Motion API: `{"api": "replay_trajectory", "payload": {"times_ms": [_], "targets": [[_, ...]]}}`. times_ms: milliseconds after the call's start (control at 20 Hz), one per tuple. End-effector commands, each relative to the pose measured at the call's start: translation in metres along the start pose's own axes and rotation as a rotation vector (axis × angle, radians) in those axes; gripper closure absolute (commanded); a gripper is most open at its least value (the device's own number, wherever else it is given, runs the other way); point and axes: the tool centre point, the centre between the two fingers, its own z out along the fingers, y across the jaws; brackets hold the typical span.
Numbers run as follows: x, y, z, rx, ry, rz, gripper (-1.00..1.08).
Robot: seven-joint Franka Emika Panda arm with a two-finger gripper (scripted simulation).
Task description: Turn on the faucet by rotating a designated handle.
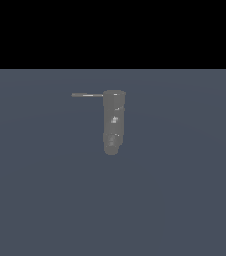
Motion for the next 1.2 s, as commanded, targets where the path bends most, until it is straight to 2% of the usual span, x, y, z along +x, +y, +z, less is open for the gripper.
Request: {"api": "replay_trajectory", "payload": {"times_ms": [0, 550, 1150], "targets": [[0.0, 0.0, 0.0, 0.0, 0.0, 0.0, 1.08], [0.007, -0.014, 0.011, -0.001, 0.0, 0.062, 1.08], [0.035, -0.059, 0.05, -0.003, -0.002, 0.267, 1.08]]}}
